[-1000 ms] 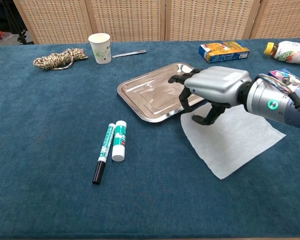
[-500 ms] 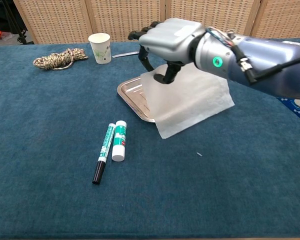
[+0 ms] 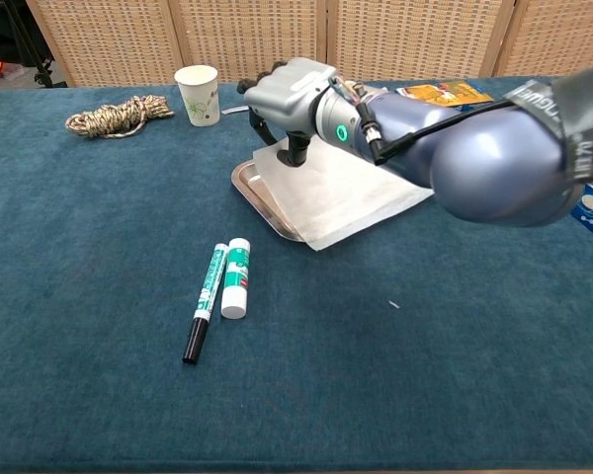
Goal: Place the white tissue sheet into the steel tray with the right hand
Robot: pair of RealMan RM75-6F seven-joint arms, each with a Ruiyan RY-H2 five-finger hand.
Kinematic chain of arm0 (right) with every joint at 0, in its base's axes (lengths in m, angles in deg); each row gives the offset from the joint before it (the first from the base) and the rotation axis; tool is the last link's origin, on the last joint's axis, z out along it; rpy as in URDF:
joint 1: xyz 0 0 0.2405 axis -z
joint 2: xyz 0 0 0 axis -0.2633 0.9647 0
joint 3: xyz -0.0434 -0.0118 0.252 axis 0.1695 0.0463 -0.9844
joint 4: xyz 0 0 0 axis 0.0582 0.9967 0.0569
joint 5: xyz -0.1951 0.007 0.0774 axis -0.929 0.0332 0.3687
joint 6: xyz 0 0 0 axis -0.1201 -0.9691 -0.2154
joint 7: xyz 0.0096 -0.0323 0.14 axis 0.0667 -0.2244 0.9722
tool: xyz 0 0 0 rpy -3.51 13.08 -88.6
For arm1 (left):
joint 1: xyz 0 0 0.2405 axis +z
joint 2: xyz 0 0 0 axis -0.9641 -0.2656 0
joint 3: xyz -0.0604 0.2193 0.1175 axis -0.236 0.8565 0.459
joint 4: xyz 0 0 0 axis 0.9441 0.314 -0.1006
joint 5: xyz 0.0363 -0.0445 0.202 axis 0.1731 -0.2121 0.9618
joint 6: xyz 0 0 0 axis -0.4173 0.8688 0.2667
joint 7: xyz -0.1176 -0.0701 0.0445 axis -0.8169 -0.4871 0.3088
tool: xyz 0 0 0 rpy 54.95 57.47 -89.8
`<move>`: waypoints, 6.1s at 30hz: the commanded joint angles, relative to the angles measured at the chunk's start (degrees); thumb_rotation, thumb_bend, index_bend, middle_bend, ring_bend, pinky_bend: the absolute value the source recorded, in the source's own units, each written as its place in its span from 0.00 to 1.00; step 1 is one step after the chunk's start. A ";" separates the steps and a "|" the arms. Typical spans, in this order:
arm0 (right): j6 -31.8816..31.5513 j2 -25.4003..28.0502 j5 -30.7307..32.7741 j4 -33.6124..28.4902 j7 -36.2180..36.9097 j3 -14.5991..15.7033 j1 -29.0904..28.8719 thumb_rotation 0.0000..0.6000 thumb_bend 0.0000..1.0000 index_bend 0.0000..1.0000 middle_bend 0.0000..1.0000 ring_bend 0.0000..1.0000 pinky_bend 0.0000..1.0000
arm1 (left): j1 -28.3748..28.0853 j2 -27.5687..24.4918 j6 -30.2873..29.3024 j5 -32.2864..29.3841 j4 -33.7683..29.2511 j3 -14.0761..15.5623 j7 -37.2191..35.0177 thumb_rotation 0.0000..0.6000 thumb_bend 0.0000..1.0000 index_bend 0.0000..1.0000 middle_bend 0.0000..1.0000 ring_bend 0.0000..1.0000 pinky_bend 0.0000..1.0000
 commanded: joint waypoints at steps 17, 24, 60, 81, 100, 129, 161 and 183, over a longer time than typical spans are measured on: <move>9.41 -15.09 -5.64 29.13 14.81 -1.50 -8.52 1.00 0.62 0.61 0.00 0.00 0.00 | -0.98 -0.22 2.48 -2.35 0.07 -0.56 -0.16 1.00 0.00 0.00 0.00 0.00 0.00; 10.06 -17.03 -7.39 34.01 17.79 -1.69 -8.99 1.00 0.31 0.40 0.00 0.00 0.00 | -1.10 -0.24 2.81 -3.02 0.07 -0.78 -0.05 1.00 0.00 0.00 0.00 0.00 0.00; -6.98 12.83 6.41 -29.45 6.83 0.86 8.97 1.00 1.00 0.24 0.13 0.00 0.00 | -0.76 0.27 1.32 2.33 -0.33 1.85 1.20 1.00 0.00 0.00 0.00 0.00 0.00; -8.28 11.48 18.37 -26.51 1.87 6.30 8.30 1.00 1.00 0.24 0.13 0.00 0.00 | -1.00 0.52 1.40 2.37 -0.81 1.98 2.35 1.00 0.00 0.00 0.00 0.00 0.00; -6.47 7.29 18.65 -18.84 2.74 8.12 8.11 1.00 1.00 0.24 0.13 0.00 0.00 | -1.21 0.53 1.85 1.54 -0.64 1.76 2.13 1.00 0.00 0.00 0.00 0.00 0.00; -4.09 2.69 17.56 -9.58 2.18 6.82 7.21 1.00 1.00 0.24 0.13 0.00 0.00 | -1.32 0.45 2.01 0.98 -0.56 1.55 1.84 1.00 0.00 0.00 0.00 0.00 0.00; -8.40 5.78 11.34 -16.56 5.94 2.32 8.07 1.00 1.00 0.22 0.09 0.00 0.00 | -1.17 0.37 1.69 1.34 -0.49 1.70 1.56 1.00 0.00 0.00 0.00 0.00 0.00; -32.85 34.25 -25.60 -38.90 33.65 13.37 33.09 1.00 0.00 0.12 0.00 0.00 0.00 | 0.14 1.64 -2.32 3.62 0.81 1.79 3.76 1.00 0.00 0.00 0.00 0.00 0.00</move>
